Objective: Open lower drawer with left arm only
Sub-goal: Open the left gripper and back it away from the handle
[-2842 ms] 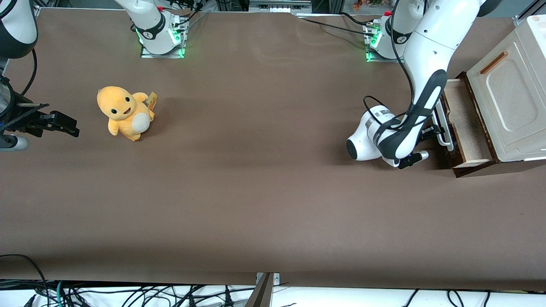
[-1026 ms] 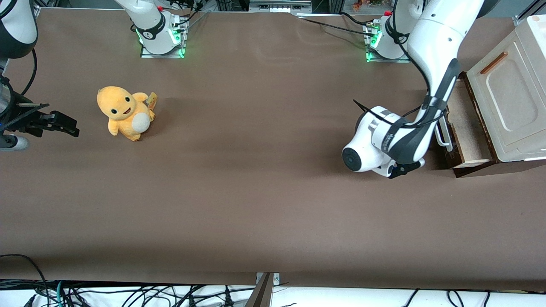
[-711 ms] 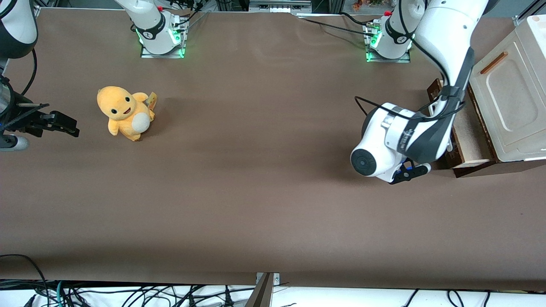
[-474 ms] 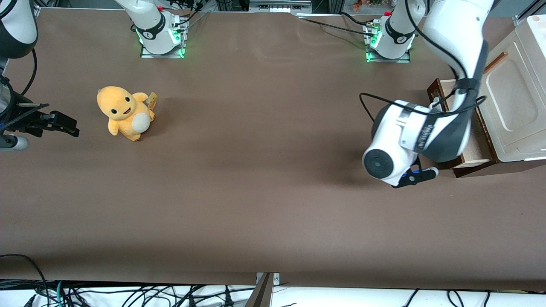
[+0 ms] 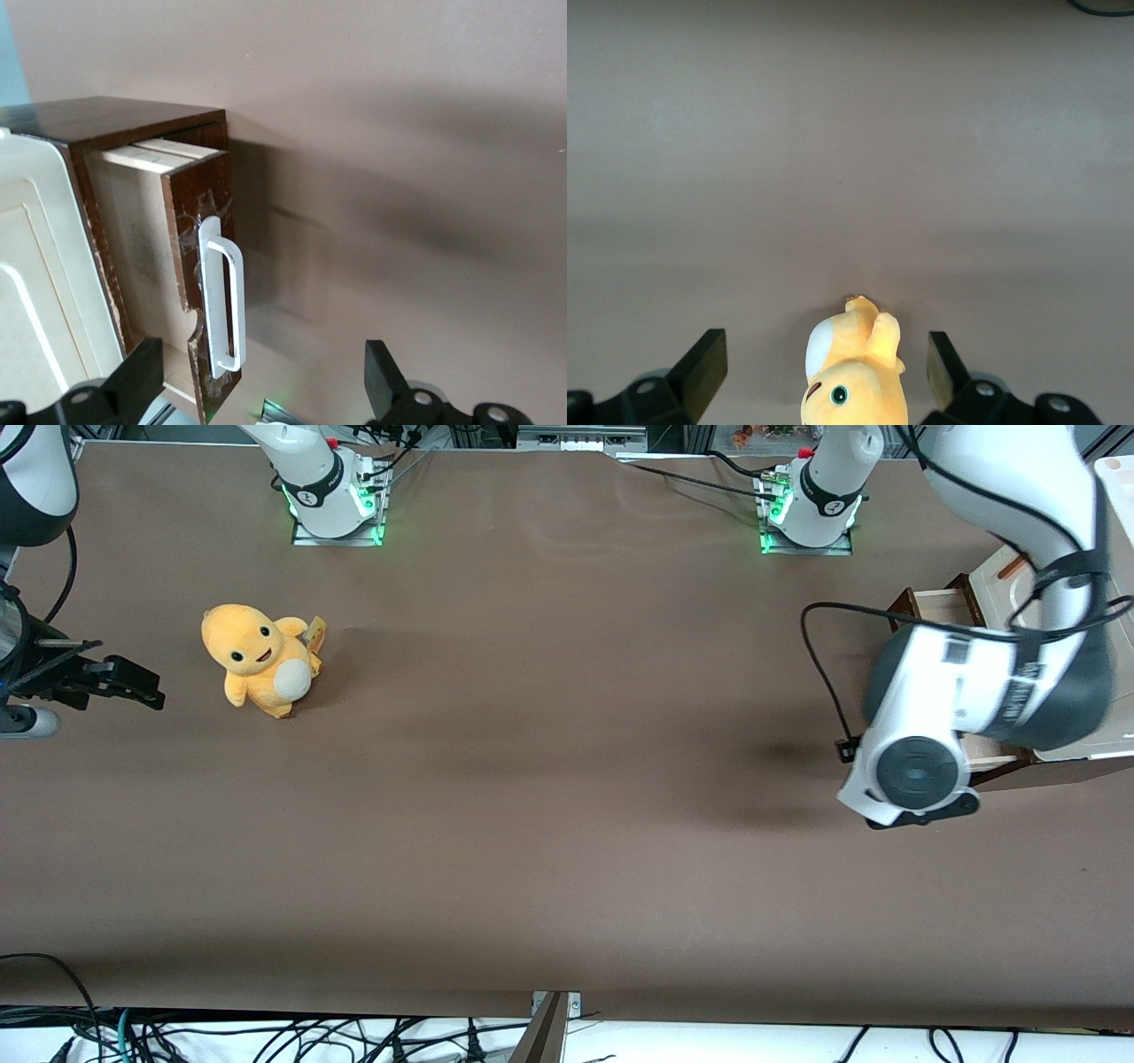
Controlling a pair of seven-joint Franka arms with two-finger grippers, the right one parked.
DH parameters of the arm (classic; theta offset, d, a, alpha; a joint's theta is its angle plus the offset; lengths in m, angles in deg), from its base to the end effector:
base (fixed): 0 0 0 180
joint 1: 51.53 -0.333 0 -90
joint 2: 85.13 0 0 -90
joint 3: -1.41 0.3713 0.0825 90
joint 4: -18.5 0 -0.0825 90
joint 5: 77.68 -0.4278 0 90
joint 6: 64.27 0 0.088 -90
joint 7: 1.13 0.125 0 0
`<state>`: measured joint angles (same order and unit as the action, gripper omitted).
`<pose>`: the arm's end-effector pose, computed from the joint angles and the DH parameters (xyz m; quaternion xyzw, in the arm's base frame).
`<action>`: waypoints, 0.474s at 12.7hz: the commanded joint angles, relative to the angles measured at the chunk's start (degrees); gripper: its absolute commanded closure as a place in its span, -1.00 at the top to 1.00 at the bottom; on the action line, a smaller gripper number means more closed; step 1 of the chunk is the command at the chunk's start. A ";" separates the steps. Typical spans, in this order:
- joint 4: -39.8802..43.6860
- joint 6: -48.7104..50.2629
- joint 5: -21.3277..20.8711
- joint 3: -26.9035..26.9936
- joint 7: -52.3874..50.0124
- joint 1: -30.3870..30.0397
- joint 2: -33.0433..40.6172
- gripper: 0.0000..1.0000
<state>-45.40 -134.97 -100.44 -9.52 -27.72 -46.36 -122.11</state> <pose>0.7343 -0.1108 0.4385 -0.9514 -0.1064 0.1867 0.2206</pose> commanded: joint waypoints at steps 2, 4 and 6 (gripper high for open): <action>2.29 -0.05 2.80 2.93 9.87 -1.31 1.39 1.00; 2.29 -1.98 4.46 3.37 13.74 -2.79 2.00 1.00; 2.29 -4.18 9.81 6.69 15.60 -3.42 3.15 1.00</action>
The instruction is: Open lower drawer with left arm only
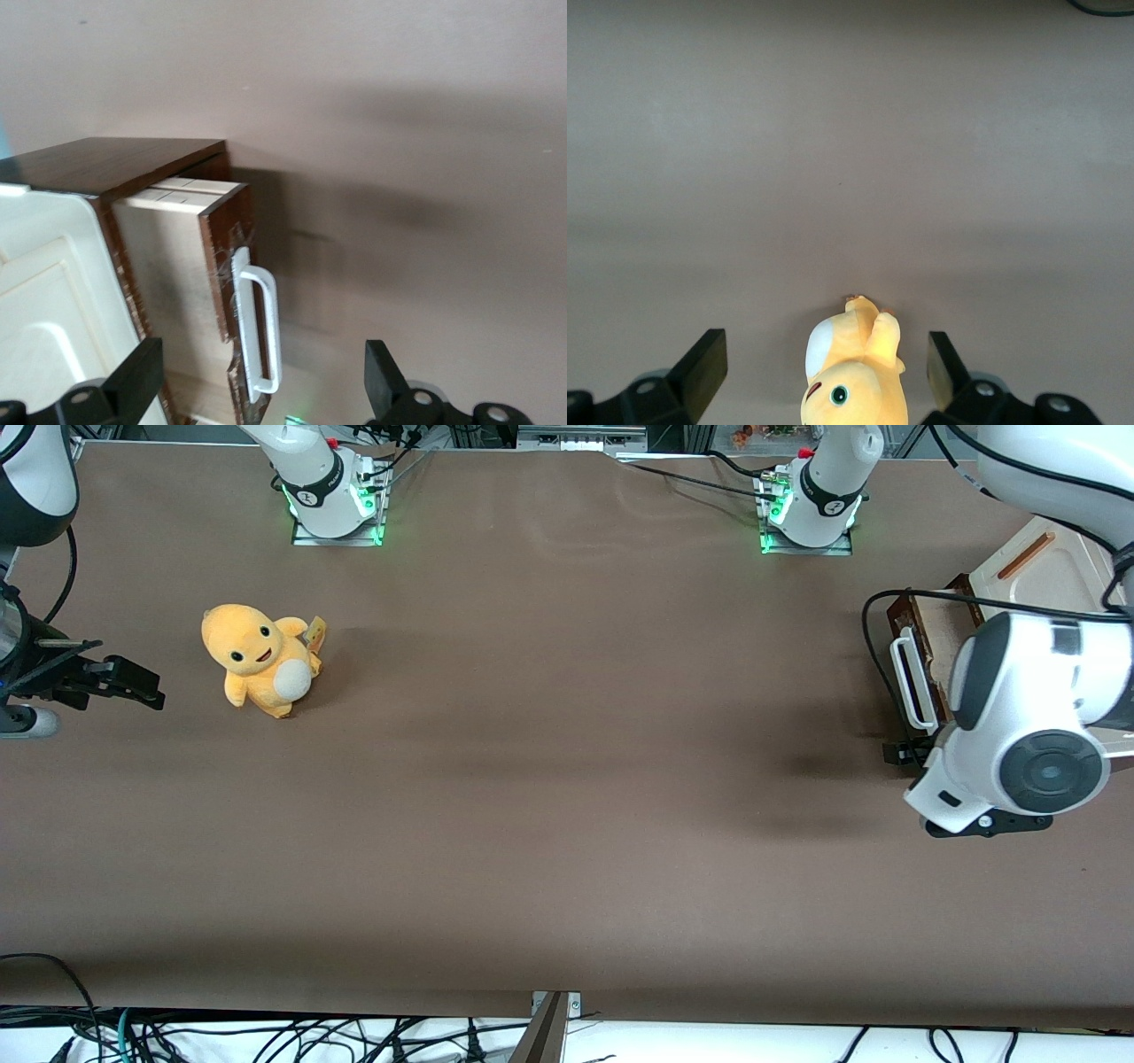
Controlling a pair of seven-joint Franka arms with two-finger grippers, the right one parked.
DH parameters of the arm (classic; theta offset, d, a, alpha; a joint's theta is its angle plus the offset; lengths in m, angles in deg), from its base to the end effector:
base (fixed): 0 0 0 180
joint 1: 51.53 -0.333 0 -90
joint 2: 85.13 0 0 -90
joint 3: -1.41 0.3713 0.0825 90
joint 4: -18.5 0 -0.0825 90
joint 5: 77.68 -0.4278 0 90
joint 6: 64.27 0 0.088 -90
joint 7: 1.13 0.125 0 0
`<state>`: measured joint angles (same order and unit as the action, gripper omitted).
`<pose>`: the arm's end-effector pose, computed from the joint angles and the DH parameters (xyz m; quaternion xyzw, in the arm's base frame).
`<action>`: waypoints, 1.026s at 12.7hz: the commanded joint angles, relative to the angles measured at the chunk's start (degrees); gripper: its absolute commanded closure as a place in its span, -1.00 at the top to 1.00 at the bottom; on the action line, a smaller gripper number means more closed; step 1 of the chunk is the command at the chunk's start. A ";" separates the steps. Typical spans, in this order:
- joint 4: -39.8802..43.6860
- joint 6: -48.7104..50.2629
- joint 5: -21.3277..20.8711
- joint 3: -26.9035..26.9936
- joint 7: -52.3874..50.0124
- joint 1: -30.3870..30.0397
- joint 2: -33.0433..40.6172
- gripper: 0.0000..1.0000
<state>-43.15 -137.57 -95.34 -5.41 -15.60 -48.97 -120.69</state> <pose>0.7481 -0.0525 0.4712 -0.9699 -0.0598 0.1761 0.1570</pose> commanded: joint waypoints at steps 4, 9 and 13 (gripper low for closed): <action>0.04 -4.40 14.48 7.69 5.32 -0.80 2.43 1.00; -0.49 -9.93 20.28 7.78 4.09 -0.71 2.43 1.00; -0.31 -12.47 20.03 7.87 10.47 -0.63 2.43 1.00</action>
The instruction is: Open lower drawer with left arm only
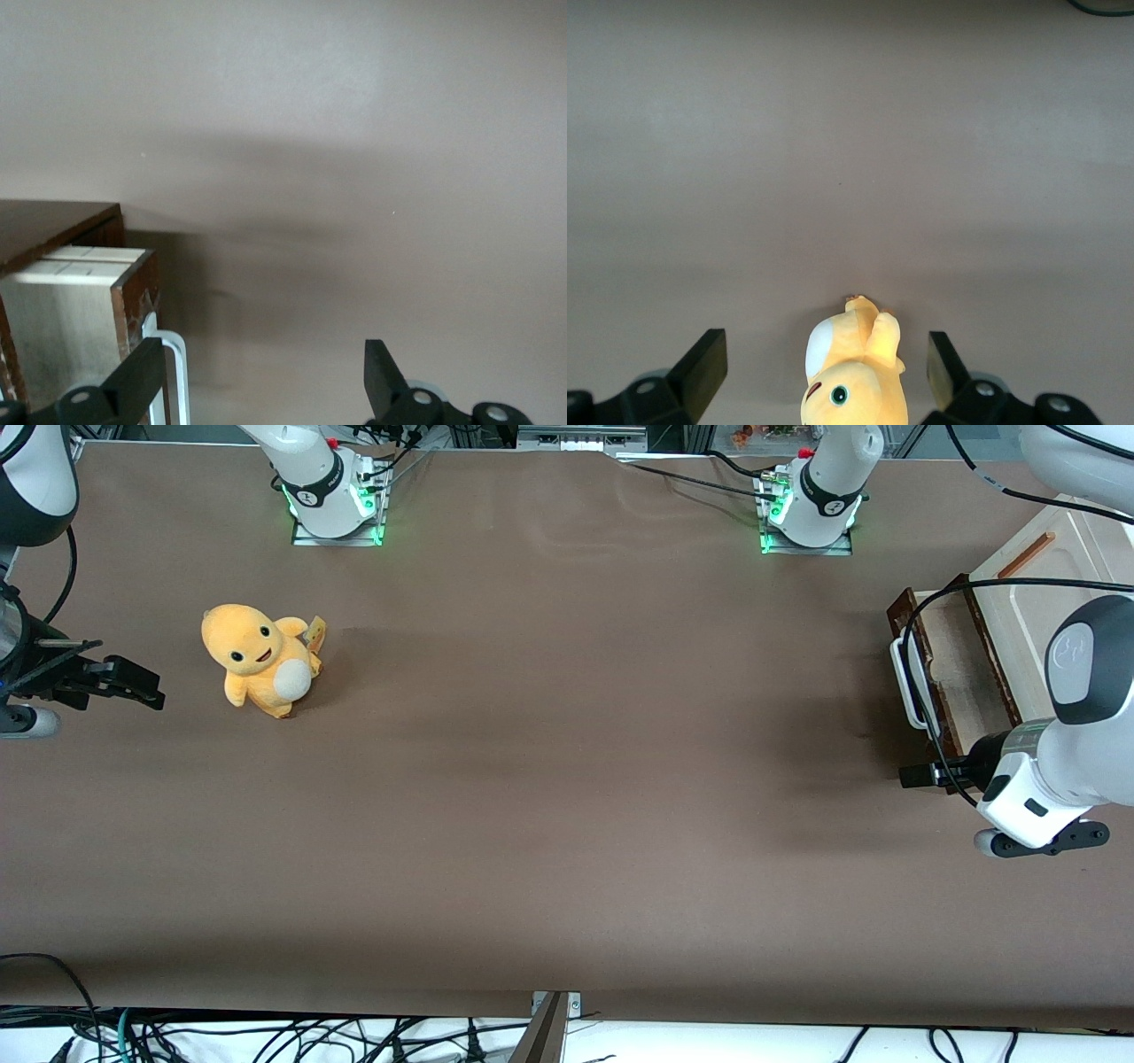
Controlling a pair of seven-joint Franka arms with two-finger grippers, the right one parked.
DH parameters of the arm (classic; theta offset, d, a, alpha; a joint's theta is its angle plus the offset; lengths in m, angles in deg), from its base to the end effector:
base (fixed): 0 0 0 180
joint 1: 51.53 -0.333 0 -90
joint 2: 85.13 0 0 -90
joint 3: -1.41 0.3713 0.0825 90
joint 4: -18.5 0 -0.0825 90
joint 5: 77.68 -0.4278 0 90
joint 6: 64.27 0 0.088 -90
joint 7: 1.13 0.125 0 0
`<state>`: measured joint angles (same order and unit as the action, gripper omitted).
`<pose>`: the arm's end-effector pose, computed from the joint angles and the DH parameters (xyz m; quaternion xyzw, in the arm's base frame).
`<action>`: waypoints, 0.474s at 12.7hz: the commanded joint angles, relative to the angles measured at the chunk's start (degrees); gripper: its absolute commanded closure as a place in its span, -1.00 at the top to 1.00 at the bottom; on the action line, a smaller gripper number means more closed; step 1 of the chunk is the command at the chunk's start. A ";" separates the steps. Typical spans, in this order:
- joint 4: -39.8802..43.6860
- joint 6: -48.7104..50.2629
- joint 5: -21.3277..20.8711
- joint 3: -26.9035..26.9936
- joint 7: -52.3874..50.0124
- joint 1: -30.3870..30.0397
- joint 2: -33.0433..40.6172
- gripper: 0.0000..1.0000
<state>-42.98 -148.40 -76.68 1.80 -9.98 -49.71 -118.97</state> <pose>0.7706 -0.0231 0.4983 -0.9932 -0.0640 0.0977 0.0020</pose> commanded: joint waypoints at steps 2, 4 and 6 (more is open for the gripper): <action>-0.39 -1.66 1.63 1.97 8.66 0.11 0.79 1.00; -0.22 -1.75 1.63 1.98 8.94 0.11 0.79 1.00; -0.22 -1.84 1.80 1.98 8.94 0.11 0.79 1.00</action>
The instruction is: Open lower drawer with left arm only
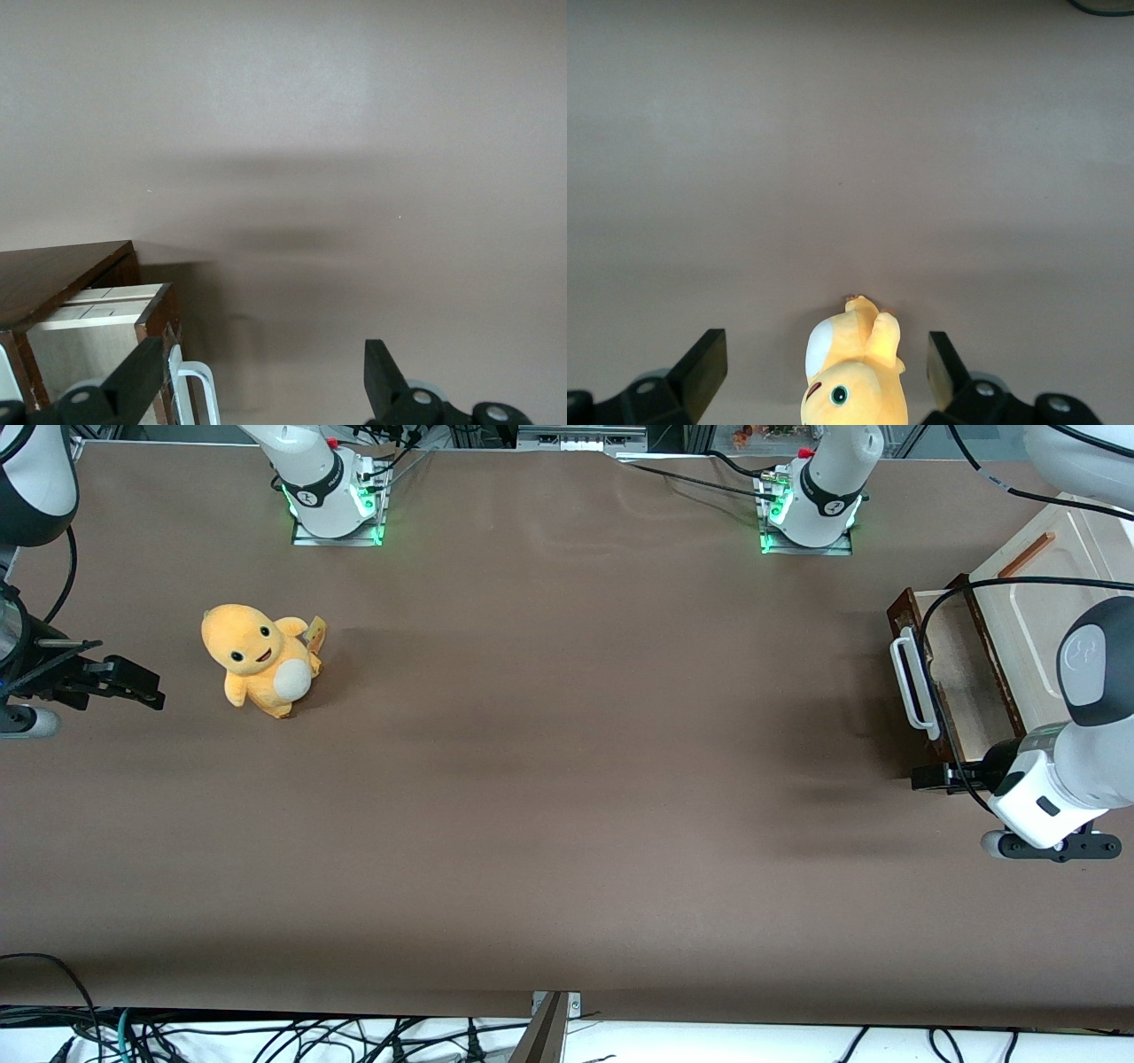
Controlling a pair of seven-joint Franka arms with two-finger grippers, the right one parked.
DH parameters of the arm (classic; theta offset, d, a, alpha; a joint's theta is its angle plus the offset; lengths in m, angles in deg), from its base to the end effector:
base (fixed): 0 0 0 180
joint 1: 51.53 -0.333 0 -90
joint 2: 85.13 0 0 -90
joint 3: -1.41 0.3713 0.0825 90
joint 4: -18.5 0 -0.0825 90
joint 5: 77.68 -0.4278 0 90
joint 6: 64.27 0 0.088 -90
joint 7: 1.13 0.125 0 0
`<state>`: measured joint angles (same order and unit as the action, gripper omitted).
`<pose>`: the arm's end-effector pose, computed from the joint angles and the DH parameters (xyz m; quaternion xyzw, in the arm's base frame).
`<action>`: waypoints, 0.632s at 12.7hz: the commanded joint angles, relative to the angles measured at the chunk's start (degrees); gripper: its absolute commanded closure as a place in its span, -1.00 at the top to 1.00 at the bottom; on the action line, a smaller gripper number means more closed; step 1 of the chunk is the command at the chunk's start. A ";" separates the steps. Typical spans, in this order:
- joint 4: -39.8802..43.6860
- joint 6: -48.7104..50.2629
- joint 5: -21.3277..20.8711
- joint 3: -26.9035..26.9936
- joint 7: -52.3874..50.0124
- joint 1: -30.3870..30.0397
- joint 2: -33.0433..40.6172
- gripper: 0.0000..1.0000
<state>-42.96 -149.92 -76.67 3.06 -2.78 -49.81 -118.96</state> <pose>0.7746 -0.0097 0.5004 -0.9964 -0.0121 0.0839 0.0006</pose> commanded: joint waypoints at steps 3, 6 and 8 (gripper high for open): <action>-0.24 -1.71 3.20 0.89 1.74 -0.14 0.79 1.00; -0.24 -4.35 5.32 2.21 1.65 0.04 0.79 1.00; -0.24 -5.23 5.23 2.21 1.74 0.39 0.79 1.00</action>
<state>-42.94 -154.43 -72.92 4.69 -2.57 -49.90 -118.96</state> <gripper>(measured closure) 0.000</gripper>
